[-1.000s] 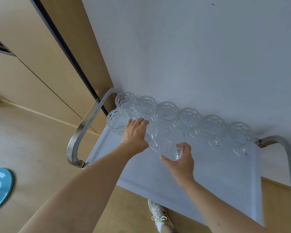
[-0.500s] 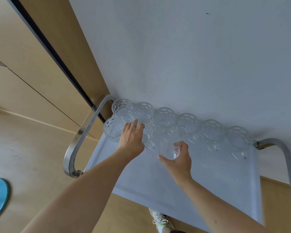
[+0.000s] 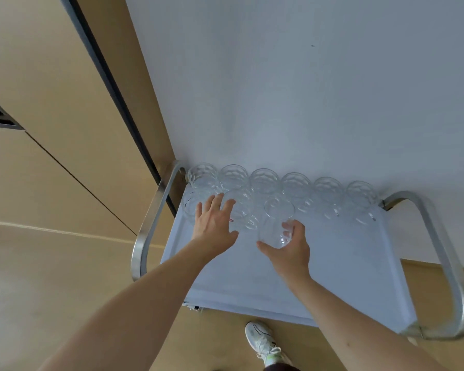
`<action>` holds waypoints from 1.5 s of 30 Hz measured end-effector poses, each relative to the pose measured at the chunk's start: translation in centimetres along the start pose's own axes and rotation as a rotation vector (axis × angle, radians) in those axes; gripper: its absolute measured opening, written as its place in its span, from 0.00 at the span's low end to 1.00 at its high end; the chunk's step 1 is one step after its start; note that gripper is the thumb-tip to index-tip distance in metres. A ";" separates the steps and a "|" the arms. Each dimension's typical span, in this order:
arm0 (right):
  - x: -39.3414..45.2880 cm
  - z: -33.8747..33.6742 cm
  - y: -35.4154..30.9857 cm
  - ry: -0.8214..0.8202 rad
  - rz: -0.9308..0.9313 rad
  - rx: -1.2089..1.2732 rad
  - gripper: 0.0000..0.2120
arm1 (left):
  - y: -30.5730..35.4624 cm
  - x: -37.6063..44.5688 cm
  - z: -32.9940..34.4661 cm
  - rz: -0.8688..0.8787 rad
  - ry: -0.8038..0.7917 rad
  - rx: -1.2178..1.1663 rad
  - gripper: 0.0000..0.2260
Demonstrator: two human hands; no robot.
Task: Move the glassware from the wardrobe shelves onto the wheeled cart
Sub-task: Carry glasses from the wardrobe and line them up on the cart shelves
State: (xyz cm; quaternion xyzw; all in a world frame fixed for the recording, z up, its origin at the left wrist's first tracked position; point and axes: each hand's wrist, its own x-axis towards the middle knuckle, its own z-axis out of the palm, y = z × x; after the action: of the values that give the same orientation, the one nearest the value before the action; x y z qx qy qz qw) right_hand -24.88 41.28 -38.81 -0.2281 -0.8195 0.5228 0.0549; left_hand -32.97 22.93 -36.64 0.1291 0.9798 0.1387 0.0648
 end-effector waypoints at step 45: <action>-15.7 3.0 30.6 0.023 0.042 0.022 0.39 | 2.2 -20.4 31.1 0.025 -0.072 -0.172 0.29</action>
State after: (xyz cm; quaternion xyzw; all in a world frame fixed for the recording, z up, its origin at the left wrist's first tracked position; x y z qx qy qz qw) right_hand -2.27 42.70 -64.78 -0.2507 -0.8082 0.5300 0.0560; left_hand -7.83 27.40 -63.73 0.1399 0.9596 0.2182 0.1090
